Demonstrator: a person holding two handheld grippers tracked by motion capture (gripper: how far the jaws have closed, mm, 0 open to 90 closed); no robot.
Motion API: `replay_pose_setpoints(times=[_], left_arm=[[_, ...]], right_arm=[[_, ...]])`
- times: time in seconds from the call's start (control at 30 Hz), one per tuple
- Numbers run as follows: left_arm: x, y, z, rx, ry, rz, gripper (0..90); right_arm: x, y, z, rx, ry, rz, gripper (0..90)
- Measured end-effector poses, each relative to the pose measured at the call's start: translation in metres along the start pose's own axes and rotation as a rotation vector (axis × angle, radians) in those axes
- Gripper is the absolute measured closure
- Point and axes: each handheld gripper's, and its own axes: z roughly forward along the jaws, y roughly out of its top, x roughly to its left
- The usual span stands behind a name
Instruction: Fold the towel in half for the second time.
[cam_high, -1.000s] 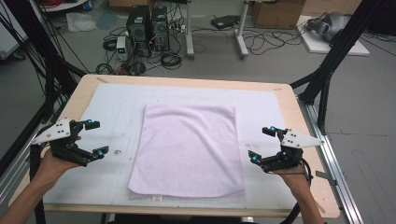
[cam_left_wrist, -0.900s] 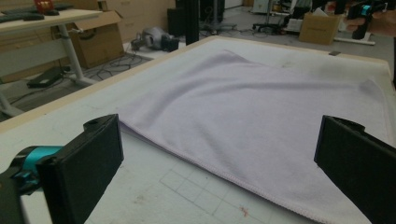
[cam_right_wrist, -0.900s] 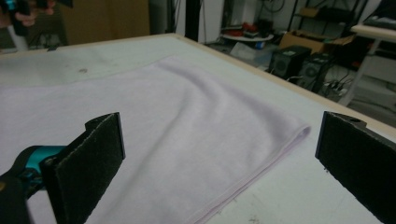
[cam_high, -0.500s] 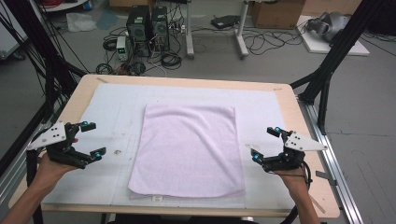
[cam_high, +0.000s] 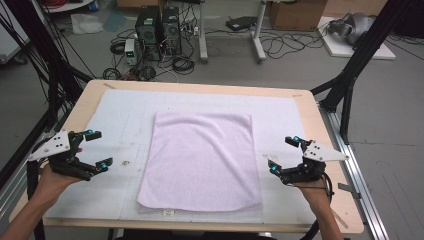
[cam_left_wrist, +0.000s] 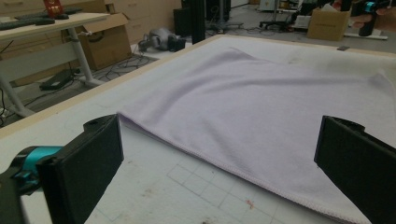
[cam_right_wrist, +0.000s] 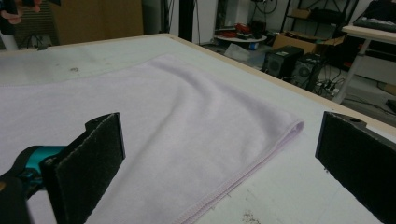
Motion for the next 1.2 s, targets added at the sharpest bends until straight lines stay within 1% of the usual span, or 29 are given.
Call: replay_pose_setpoints(times=[0.13, 0.2, 0.27, 0.3, 0.4, 0.43, 0.47, 0.5, 0.53, 0.6, 0.63, 0.67, 0.73, 0.8, 0.87, 0.93, 0.97, 1.03, 1.07, 1.13, 1.17, 1.2], left_arm=[[0.004, 0.004, 0.004, 0.017, 0.004, 0.003, 1.7], [0.008, 0.009, 0.007, 0.035, 0.004, 0.013, 1.7], [0.012, 0.015, 0.012, 0.045, 0.003, 0.018, 1.7], [0.015, 0.019, 0.017, 0.054, -0.003, 0.021, 1.7], [0.024, 0.028, 0.029, 0.074, -0.013, 0.029, 1.7], [0.029, 0.033, 0.035, 0.094, -0.017, 0.032, 1.7], [0.033, 0.036, 0.041, 0.109, -0.023, 0.042, 1.7], [0.037, 0.04, 0.046, 0.118, -0.018, 0.04, 1.7], [0.041, 0.043, 0.052, 0.132, -0.023, 0.041, 1.7], [0.048, 0.049, 0.063, 0.171, -0.028, 0.05, 1.7], [0.052, 0.051, 0.067, 0.184, -0.028, 0.051, 1.7], [0.057, 0.054, 0.071, 0.205, -0.036, 0.048, 1.8], [0.063, 0.058, 0.078, 0.23, -0.03, 0.05, 1.7], [0.07, 0.063, 0.085, 0.264, -0.04, 0.048, 1.7], [0.078, 0.066, 0.092, 0.286, -0.033, 0.047, 1.7], [0.085, 0.068, 0.099, 0.307, -0.037, 0.037, 1.7], [0.088, 0.069, 0.103, 0.324, -0.045, 0.034, 1.7], [0.092, 0.069, 0.112, 0.36, -0.047, 0.046, 1.7], [0.094, 0.069, 0.118, 0.374, -0.058, 0.046, 1.7], [0.096, 0.07, 0.126, 0.4, -0.061, 0.059, 1.7], [0.098, 0.071, 0.13, 0.423, -0.062, 0.071, 1.8], [0.1, 0.072, 0.135, 0.434, -0.065, 0.078, 1.7]], right_arm=[[-0.005, 0.007, 0.005, 0.052, 0.011, -0.011, 0.5], [-0.008, 0.011, 0.008, 0.064, 0.023, -0.015, 0.6], [-0.013, 0.018, 0.015, 0.097, 0.035, -0.027, 0.6], [-0.015, 0.021, 0.017, 0.113, 0.04, -0.035, 0.6], [-0.025, 0.032, 0.03, 0.167, 0.047, -0.056, 0.7], [-0.028, 0.034, 0.033, 0.178, 0.044, -0.059, 0.6], [-0.033, 0.039, 0.039, 0.193, 0.045, -0.073, 0.7], [-0.037, 0.043, 0.044, 0.207, 0.042, -0.078, 0.6], [-0.042, 0.046, 0.049, 0.219, 0.042, -0.086, 0.7], [-0.051, 0.053, 0.059, 0.238, 0.044, -0.101, 0.7], [-0.055, 0.056, 0.064, 0.251, 0.043, -0.104, 0.7], [-0.06, 0.059, 0.07, 0.263, 0.041, -0.108, 0.7], [-0.069, 0.064, 0.08, 0.294, 0.046, -0.111, 0.7], [-0.076, 0.069, 0.091, 0.323, 0.05, -0.123, 0.7], [-0.082, 0.072, 0.1, 0.344, 0.056, -0.128, 0.7], [-0.089, 0.075, 0.11, 0.363, 0.051, -0.133, 0.7], [-0.092, 0.076, 0.115, 0.37, 0.055, -0.129, 0.7], [-0.098, 0.078, 0.126, 0.39, 0.054, -0.145, 0.7], [-0.101, 0.077, 0.13, 0.402, 0.054, -0.139, 0.7], [-0.106, 0.076, 0.139, 0.427, 0.051, -0.138, 0.8], [-0.108, 0.076, 0.144, 0.444, 0.052, -0.144, 0.8], [-0.11, 0.075, 0.147, 0.453, 0.053, -0.15, 0.9]])
